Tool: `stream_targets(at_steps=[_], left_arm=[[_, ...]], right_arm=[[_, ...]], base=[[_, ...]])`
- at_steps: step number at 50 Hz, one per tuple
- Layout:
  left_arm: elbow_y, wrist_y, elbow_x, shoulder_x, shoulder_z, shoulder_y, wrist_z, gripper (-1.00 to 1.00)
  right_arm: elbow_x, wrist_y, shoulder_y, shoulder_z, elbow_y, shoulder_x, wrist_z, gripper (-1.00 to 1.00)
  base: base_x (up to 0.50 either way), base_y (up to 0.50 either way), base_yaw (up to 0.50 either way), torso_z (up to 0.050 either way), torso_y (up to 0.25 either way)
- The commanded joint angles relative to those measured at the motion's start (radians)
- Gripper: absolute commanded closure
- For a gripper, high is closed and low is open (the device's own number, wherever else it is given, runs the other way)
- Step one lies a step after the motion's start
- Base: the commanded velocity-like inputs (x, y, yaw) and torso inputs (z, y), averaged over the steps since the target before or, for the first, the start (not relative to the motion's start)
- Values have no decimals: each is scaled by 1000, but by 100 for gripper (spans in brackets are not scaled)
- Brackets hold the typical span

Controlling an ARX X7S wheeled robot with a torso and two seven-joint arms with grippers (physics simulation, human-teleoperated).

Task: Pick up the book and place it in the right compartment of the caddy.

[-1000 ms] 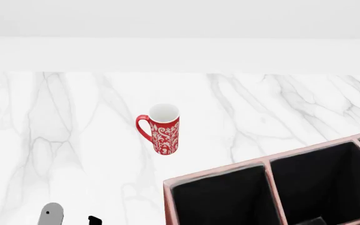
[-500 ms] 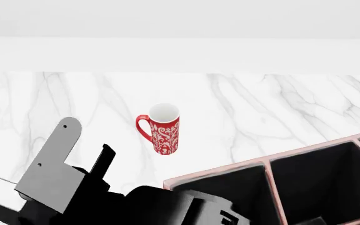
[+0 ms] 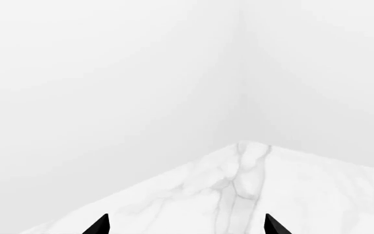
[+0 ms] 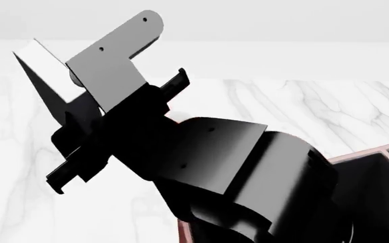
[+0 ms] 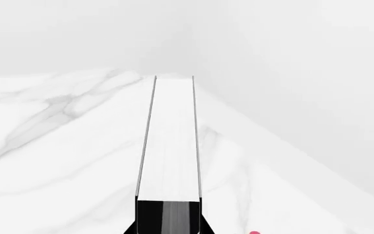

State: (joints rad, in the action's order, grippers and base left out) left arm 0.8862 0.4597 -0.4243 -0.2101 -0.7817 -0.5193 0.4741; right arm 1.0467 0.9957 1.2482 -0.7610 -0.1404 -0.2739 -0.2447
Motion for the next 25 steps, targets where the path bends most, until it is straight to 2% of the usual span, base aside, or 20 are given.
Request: stream_targets(at_steps=[1, 11, 25], left_arm=[[3, -21, 5, 15, -26, -9, -28, -100], [6, -15, 6, 10, -21, -5, -21, -100], [3, -27, -1, 14, -33, -16, -24, -100]], right_arm=[[64, 124, 77, 185, 22, 7, -125, 100], [134, 196, 144, 301, 105, -27, -271, 100], [187, 233, 181, 395, 83, -108, -379, 100]], base=[[0, 0, 0, 0, 10], [0, 0, 0, 0, 1], [0, 0, 0, 0, 1]])
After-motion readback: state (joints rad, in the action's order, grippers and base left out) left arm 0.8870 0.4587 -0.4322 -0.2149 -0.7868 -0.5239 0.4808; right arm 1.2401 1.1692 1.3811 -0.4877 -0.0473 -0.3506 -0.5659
